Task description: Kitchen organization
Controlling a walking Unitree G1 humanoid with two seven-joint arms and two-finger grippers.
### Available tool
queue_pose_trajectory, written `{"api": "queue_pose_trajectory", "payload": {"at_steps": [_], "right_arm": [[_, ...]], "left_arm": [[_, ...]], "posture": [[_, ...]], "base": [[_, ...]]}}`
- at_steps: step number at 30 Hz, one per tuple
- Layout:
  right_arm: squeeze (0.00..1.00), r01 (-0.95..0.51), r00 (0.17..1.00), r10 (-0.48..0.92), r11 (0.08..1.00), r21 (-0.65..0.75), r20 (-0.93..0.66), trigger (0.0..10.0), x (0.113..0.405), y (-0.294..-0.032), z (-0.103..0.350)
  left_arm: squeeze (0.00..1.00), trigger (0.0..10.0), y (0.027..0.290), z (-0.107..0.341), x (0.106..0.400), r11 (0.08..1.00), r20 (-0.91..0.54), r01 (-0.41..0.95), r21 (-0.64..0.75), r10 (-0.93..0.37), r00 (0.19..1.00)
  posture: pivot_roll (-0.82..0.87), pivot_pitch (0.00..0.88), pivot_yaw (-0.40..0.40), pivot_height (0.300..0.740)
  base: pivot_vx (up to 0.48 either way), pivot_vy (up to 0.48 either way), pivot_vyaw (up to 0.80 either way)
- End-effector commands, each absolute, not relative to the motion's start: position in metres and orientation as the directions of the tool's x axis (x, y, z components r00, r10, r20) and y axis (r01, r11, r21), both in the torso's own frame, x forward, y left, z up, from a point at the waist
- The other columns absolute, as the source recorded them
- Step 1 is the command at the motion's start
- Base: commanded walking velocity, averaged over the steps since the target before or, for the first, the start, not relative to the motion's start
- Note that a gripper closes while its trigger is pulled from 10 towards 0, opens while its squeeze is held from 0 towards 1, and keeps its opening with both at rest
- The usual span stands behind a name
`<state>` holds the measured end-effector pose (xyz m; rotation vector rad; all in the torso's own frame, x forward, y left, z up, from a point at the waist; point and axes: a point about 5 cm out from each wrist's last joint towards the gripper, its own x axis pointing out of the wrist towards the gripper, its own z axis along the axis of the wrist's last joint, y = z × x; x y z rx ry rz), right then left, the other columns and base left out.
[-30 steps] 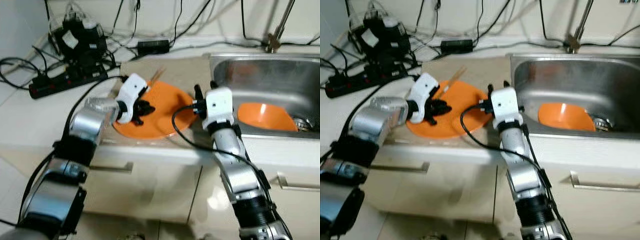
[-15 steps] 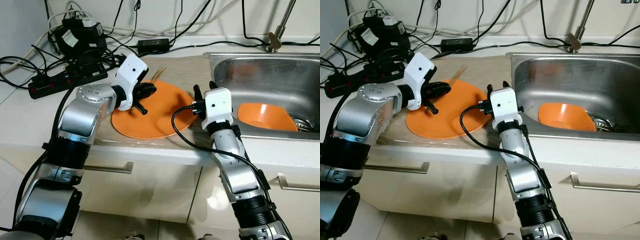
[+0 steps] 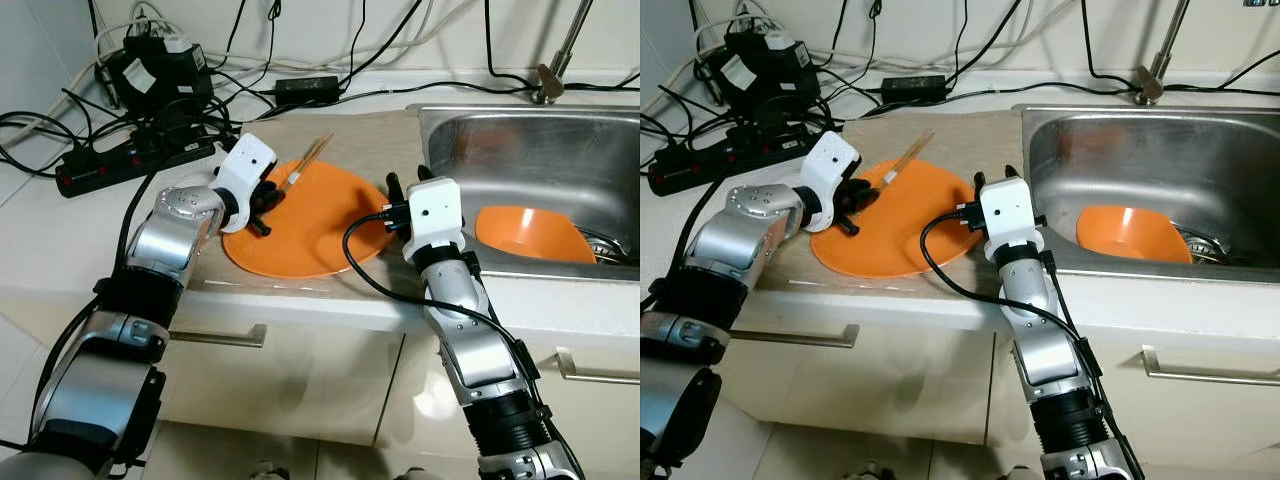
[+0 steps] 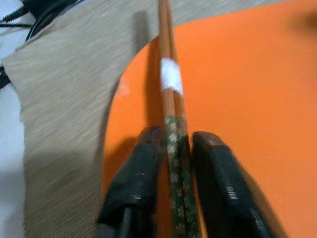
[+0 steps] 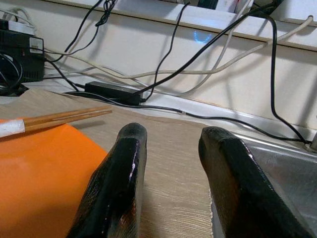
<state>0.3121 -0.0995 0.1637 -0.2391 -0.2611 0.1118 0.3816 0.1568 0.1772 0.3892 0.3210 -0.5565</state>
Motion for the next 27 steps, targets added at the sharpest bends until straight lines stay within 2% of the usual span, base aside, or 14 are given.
{"api": "queue_pose_trajectory", "payload": {"at_steps": [1, 6, 7, 8, 21, 22, 27], "right_arm": [[0.0, -0.079, 0.957, 0.144, 0.965, -0.251, 0.252, 10.0, 0.312, -0.099, 0.167], [0.0, -0.08, 0.958, 0.144, 0.965, -0.252, 0.25, 10.0, 0.312, -0.099, 0.167], [0.0, -0.08, 0.958, 0.145, 0.965, -0.251, 0.249, 10.0, 0.312, -0.099, 0.167], [0.0, -0.083, 0.958, 0.147, 0.964, -0.252, 0.247, 10.0, 0.312, -0.098, 0.166], [0.0, -0.089, 0.959, 0.15, 0.964, -0.25, 0.24, 10.0, 0.309, -0.097, 0.166], [0.0, -0.088, 0.959, 0.15, 0.964, -0.25, 0.24, 10.0, 0.309, -0.097, 0.165], [0.0, -0.087, 0.96, 0.148, 0.965, -0.249, 0.237, 10.0, 0.308, -0.097, 0.165]], "left_arm": [[1.0, 10.0, 0.16, 0.185, 0.386, 0.778, -0.382, 0.548, 0.305, -0.427, 0.819], [1.0, 10.0, 0.16, 0.184, 0.388, 0.777, -0.385, 0.554, 0.299, -0.433, 0.815], [0.16, 10.0, 0.159, 0.184, 0.388, 0.776, -0.387, 0.557, 0.296, -0.435, 0.813], [0.0, 10.0, 0.159, 0.182, 0.389, 0.772, -0.398, 0.565, 0.29, -0.439, 0.805], [0.0, 10.0, 0.154, 0.156, 0.384, 0.725, -0.517, 0.646, 0.238, -0.469, 0.716], [0.0, 0.0, 0.153, 0.155, 0.384, 0.726, -0.514, 0.646, 0.235, -0.472, 0.717], [0.0, 0.0, 0.152, 0.155, 0.385, 0.739, -0.487, 0.636, 0.224, -0.48, 0.73]], "posture": [[-0.04, 0.0, 0.087, 0.715], [-0.03, 0.0, 0.085, 0.715], [-0.03, 0.0, 0.084, 0.715], [-0.03, 0.0, 0.084, 0.715], [-0.03, 0.017, 0.089, 0.715], [-0.04, 0.02, 0.09, 0.715], [-0.04, 0.025, 0.091, 0.715]], "base": [[0.0, 0.0, 0.0], [0.0, 0.0, 0.0], [0.0, 0.0, 0.0], [0.0, 0.0, 0.0], [0.0, 0.0, 0.0], [0.0, 0.0, 0.0], [0.0, 0.0, 0.0]]}}
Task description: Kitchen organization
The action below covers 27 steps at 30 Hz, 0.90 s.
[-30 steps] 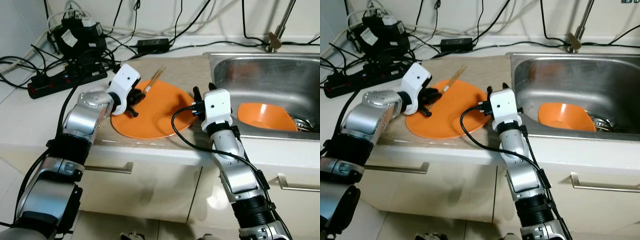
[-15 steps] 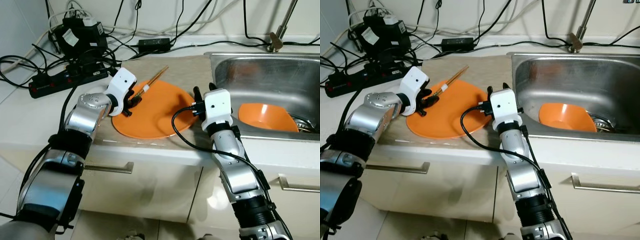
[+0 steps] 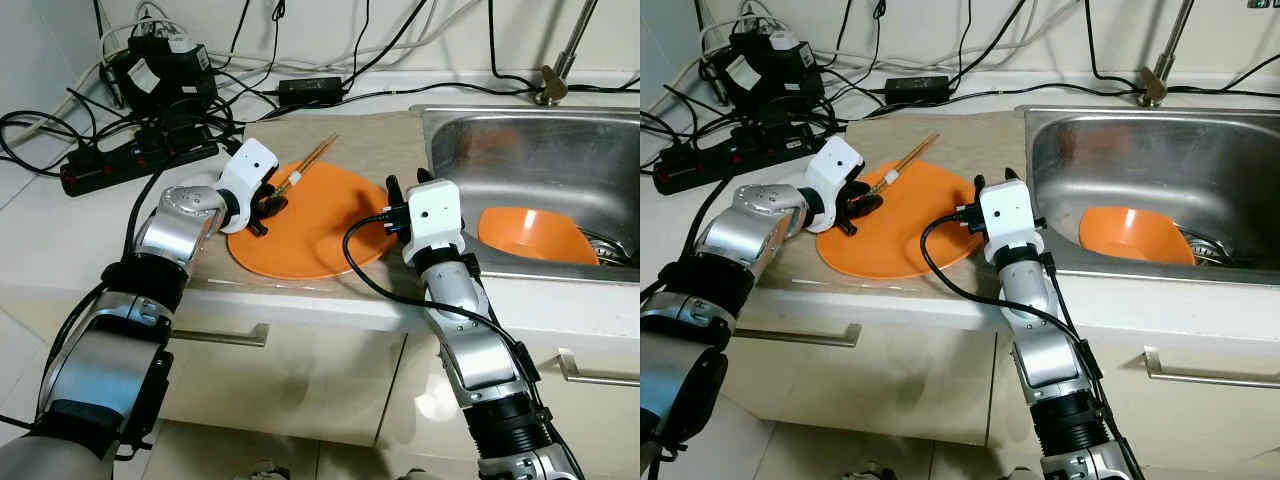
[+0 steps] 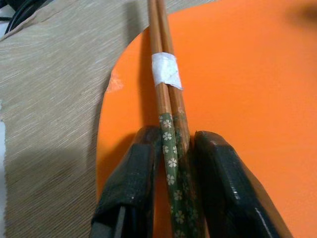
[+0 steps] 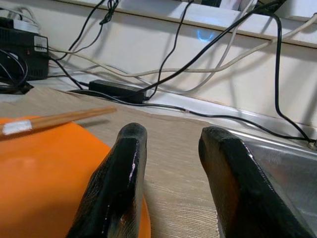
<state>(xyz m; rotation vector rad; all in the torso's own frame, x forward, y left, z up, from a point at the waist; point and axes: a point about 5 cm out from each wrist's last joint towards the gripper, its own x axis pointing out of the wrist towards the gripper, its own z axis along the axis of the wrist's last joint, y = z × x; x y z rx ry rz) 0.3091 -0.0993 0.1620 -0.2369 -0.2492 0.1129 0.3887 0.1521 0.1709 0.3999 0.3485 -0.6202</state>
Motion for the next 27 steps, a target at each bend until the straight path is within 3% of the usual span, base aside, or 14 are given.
{"api": "queue_pose_trajectory", "payload": {"at_steps": [1, 8, 27], "right_arm": [[0.0, -0.087, 0.961, 0.147, 0.965, -0.249, 0.236, 10.0, 0.308, -0.097, 0.164], [0.0, -0.085, 0.962, 0.145, 0.965, -0.247, 0.232, 10.0, 0.307, -0.097, 0.164], [0.0, -0.078, 0.965, 0.132, 0.969, -0.234, 0.225, 10.0, 0.312, -0.1, 0.164]], "left_arm": [[0.0, 0.0, 0.151, 0.157, 0.386, 0.746, -0.466, 0.628, 0.222, -0.484, 0.741], [0.0, 0.0, 0.145, 0.169, 0.39, 0.775, -0.335, 0.588, 0.232, -0.504, 0.796], [0.0, 0.0, 0.132, 0.205, 0.392, 0.806, -0.094, 0.572, 0.152, -0.565, 0.82]], "posture": [[-0.04, 0.028, 0.092, 0.715], [-0.04, 0.028, 0.092, 0.715], [-0.03, 0.001, 0.086, 0.715]], "base": [[0.0, 0.0, 0.0], [0.0, 0.0, 0.0], [0.0, 0.0, 0.0]]}}
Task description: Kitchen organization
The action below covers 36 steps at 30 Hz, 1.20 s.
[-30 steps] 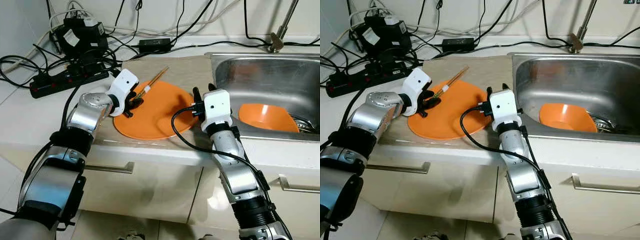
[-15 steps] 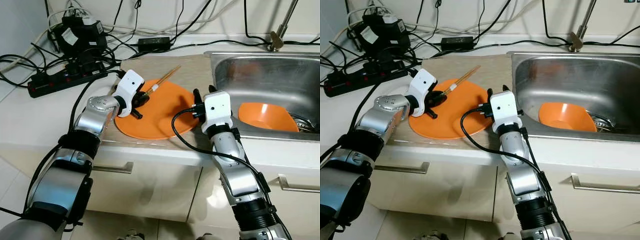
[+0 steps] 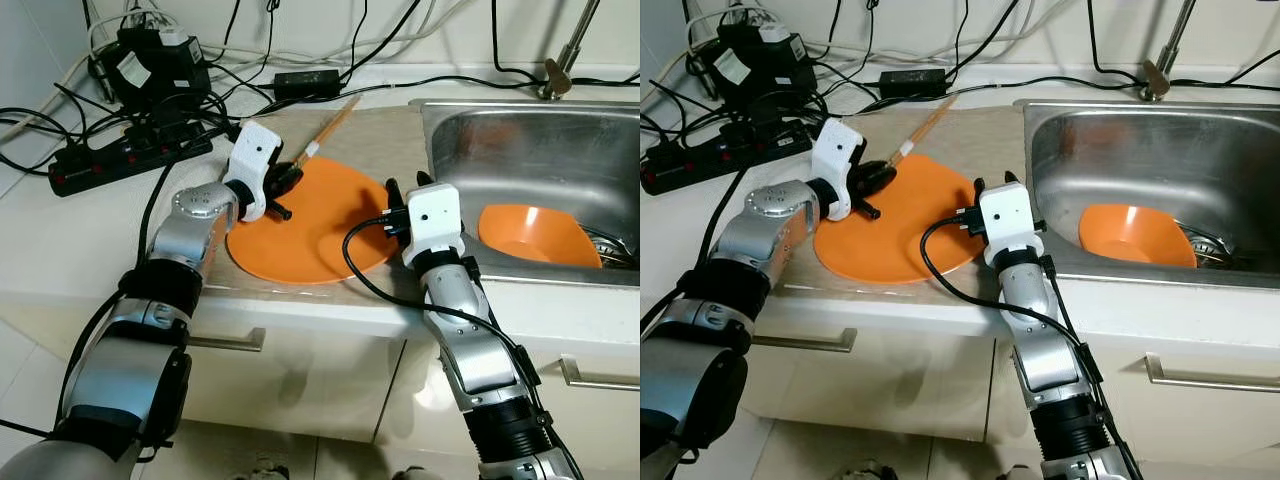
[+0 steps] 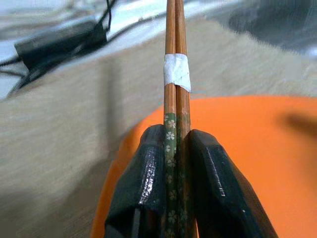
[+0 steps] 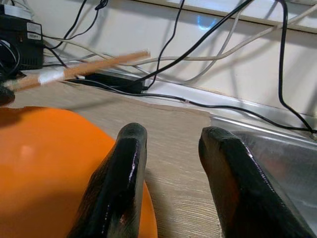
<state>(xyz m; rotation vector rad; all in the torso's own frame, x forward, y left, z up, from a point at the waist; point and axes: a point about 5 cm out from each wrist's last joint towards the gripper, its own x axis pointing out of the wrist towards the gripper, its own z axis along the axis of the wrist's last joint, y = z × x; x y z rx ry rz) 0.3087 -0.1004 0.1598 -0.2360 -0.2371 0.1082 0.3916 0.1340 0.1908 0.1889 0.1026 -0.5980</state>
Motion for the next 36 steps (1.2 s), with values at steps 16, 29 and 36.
{"api": "queue_pose_trajectory", "payload": {"at_steps": [16, 29, 36], "right_arm": [[0.0, -0.053, 0.953, 0.043, 0.998, 0.028, 0.299, 10.0, 0.337, -0.128, 0.212], [0.0, -0.182, 0.977, 0.127, 0.912, 0.368, 0.17, 10.0, 0.347, -0.119, 0.196], [0.0, -0.254, 0.963, 0.193, 0.883, 0.394, 0.19, 10.0, 0.348, -0.102, 0.198]], "left_arm": [[0.0, 0.0, 0.117, 0.235, 0.379, 0.749, 0.026, 0.633, 0.196, -0.649, 0.76], [0.0, 0.0, 0.117, 0.226, 0.376, 0.746, 0.005, 0.627, 0.226, -0.644, 0.765], [0.0, 0.0, 0.11, 0.222, 0.371, 0.715, -0.003, 0.659, 0.233, -0.677, 0.736]], "posture": [[-0.03, 0.0, 0.089, 0.715], [-0.03, 0.0, 0.089, 0.715], [-0.02, 0.0, 0.092, 0.715]], "base": [[0.0, 0.0, 0.0], [0.0, 0.0, 0.0], [0.0, 0.0, 0.0]]}}
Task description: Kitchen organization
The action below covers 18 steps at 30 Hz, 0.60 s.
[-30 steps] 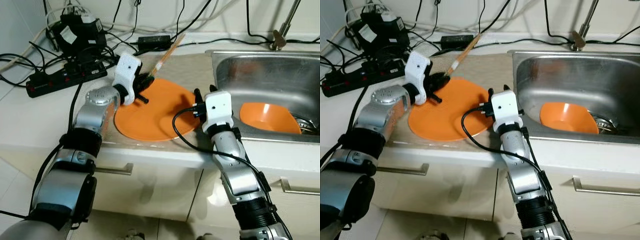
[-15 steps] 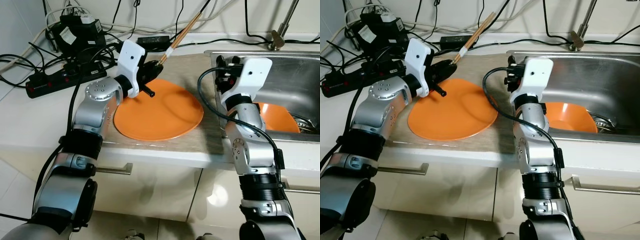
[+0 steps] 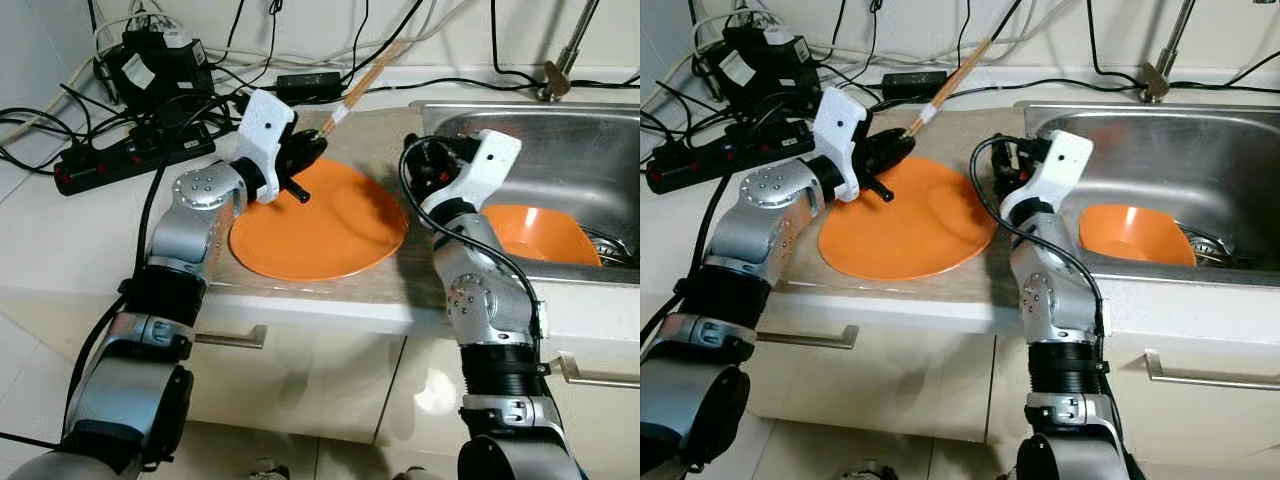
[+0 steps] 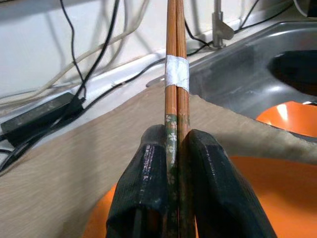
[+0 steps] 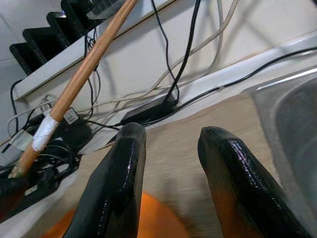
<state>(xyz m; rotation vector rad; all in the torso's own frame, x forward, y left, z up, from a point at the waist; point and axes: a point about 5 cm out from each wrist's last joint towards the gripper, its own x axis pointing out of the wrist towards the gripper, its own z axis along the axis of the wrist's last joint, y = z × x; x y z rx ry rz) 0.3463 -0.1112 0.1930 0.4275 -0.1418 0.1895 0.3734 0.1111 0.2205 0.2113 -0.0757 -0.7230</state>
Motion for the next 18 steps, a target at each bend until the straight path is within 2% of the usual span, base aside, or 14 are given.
{"api": "queue_pose_trajectory", "payload": {"at_steps": [1, 18], "right_arm": [[0.0, -0.254, 0.963, 0.193, 0.883, 0.394, 0.19, 10.0, 0.348, -0.102, 0.198], [0.0, -0.287, 0.947, 0.197, 0.874, 0.392, 0.254, 10.0, 0.351, -0.09, 0.213]], "left_arm": [[0.0, 0.0, 0.11, 0.222, 0.371, 0.715, -0.003, 0.659, 0.233, -0.677, 0.736], [0.0, 0.0, 0.098, 0.202, 0.356, 0.683, -0.039, 0.699, 0.211, -0.709, 0.704]], "posture": [[-0.02, 0.0, 0.092, 0.715], [-0.01, 0.001, 0.085, 0.715]], "base": [[0.0, 0.0, 0.0], [0.0, 0.0, 0.0]]}}
